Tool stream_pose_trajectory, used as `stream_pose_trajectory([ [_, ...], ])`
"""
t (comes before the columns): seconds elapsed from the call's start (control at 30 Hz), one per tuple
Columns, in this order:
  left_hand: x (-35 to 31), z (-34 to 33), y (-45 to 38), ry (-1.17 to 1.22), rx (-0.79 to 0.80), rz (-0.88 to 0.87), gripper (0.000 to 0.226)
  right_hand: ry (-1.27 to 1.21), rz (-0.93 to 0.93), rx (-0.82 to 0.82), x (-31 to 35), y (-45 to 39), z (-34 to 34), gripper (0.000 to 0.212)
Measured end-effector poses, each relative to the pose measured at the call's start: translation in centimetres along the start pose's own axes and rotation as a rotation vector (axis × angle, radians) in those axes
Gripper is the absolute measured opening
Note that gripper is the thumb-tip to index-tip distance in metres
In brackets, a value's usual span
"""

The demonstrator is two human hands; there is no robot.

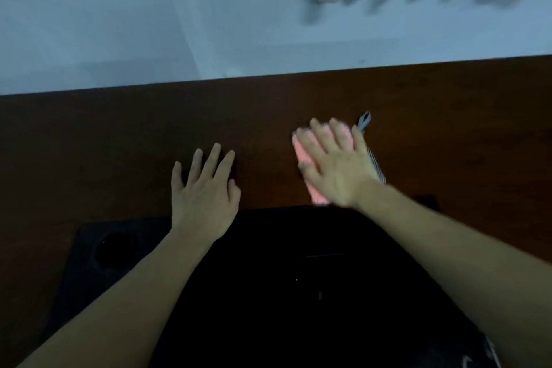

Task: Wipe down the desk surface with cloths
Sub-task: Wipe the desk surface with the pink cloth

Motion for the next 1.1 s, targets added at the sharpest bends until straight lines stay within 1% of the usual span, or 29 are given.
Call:
stream_pose_trajectory([
  [0.13, -3.5, 0.1, -0.3, 0.116, -0.019, 0.01, 0.06, -0.03, 0.207, -0.021, 2.1, 7.8, -2.1, 0.066],
  [0.23, -7.2, -0.8, -0.7, 0.207, -0.042, -0.015, 0.058, -0.015, 0.227, 0.012, 0.7, 9.8, -3.2, 0.064],
  [0.33, -9.0, -2.9, -0.7, 0.202, 0.019, -0.006, 0.057, -0.056, 0.216, -0.02, -1.1, 7.8, -2.4, 0.063],
  [0.4, -9.1, -3.6, -0.7, 0.155, 0.054, 0.005, 0.057, -0.054, 0.156, -0.017, -2.7, 4.8, -1.7, 0.064],
  [0.5, -9.1, -3.6, -0.8, 0.169, 0.051, 0.016, 0.058, -0.034, 0.059, -0.023, -4.8, -0.7, -0.6, 0.065],
  [0.6, -9.2, -3.4, -0.7, 0.167, 0.032, 0.021, 0.058, -0.056, 0.002, -0.019, -5.3, -3.0, -0.3, 0.065],
  [0.67, -9.2, -3.5, -0.8, 0.165, 0.037, 0.027, 0.058, -0.035, 0.039, 0.005, -4.5, -1.3, -0.3, 0.065],
  [0.77, -9.2, -3.5, -0.7, 0.163, 0.015, 0.032, 0.059, -0.035, 0.195, 0.056, -2.7, 4.1, -1.5, 0.064],
  [0.83, -9.3, -3.5, -0.7, 0.153, -0.012, 0.031, 0.059, -0.022, 0.303, 0.04, -2.1, 7.4, -2.6, 0.063],
  [0.87, -9.3, -3.5, -0.6, 0.144, -0.019, 0.03, 0.059, -0.021, 0.321, 0.044, -2.2, 8.4, -2.8, 0.063],
  [0.93, -9.2, -3.5, -0.6, 0.133, -0.021, 0.031, 0.06, -0.014, 0.338, 0.052, -2.7, 8.6, -2.9, 0.062],
  [1.0, -9.1, -3.6, -0.7, 0.135, -0.001, 0.04, 0.06, -0.02, 0.325, 0.036, -3.2, 6.9, -2.7, 0.063],
  [1.1, -9.0, -3.5, -0.8, 0.147, 0.012, 0.039, 0.059, 0.0, 0.212, -0.023, -4.5, 2.0, -1.2, 0.065],
])
Point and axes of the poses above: each hand's wrist, its own y-axis away from the middle knuckle, its own z-axis out of the back of the hand, x = y × z, the point moved 8 cm from there along -y, towards the middle knuckle, and after that the axes turned 10 degrees about y, right-handed, at the moved point
